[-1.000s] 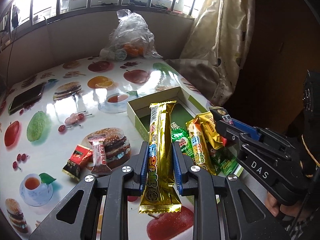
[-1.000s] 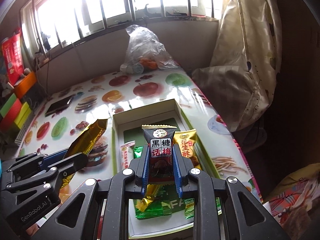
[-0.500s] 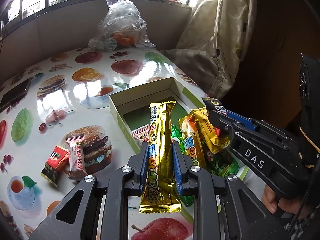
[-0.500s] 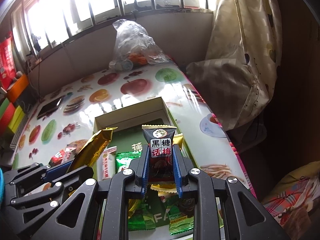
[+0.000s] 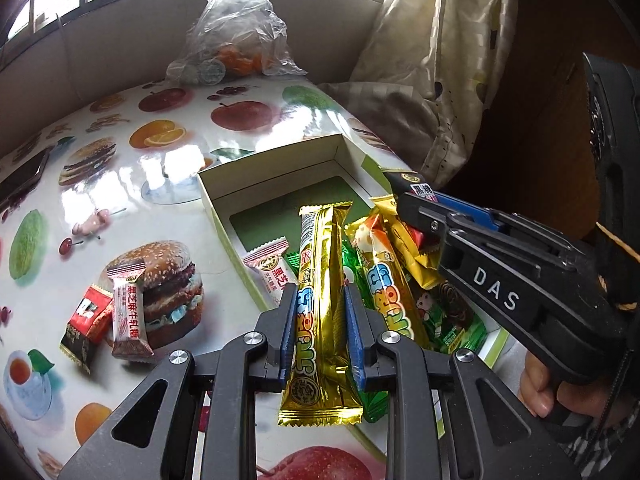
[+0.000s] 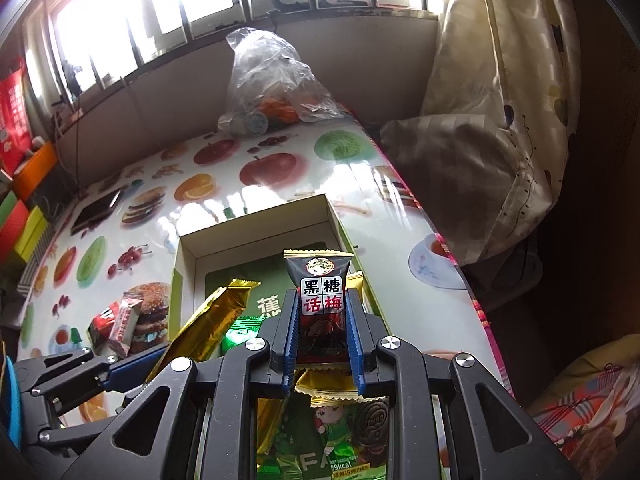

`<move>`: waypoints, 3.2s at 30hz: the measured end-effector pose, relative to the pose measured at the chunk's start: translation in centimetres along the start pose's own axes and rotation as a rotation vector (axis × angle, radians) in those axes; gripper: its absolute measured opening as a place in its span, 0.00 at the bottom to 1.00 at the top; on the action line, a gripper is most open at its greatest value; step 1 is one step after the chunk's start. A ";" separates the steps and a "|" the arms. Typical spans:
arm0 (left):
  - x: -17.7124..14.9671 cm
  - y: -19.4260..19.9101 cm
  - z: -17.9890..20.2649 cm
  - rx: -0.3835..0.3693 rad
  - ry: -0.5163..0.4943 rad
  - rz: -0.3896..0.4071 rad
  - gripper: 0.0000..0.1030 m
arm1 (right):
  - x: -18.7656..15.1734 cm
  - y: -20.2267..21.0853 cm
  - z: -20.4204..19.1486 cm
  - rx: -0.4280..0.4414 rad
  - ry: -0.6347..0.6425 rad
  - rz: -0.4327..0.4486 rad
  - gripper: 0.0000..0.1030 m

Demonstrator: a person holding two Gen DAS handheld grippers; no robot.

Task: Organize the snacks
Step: 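Lower both snacks into the box and open both grippers, then move both open grippers back from the box to the remaining snacks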

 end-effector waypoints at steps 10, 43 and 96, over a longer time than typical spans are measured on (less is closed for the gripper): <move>-0.4 -0.8 0.2 0.000 0.003 -0.020 0.23 | 0.2 -0.8 -0.5 0.036 0.005 0.012 0.21; -0.6 -0.4 0.7 -0.013 -0.005 -0.006 0.38 | 0.5 -0.2 -1.0 0.061 0.005 0.039 0.32; -2.4 10.1 -5.4 0.107 0.047 0.145 0.45 | -1.8 7.4 -7.0 0.096 -0.019 0.111 0.38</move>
Point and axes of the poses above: each gripper's, at about its wrist camera, not at the fingertips, and y roughly against the way its jaws point, z to its right, x to its top, the point moved 7 cm from there along -y, roughly the way its jaws point, and after that the axes turned 9 degrees about z, right-handed, at the moved point
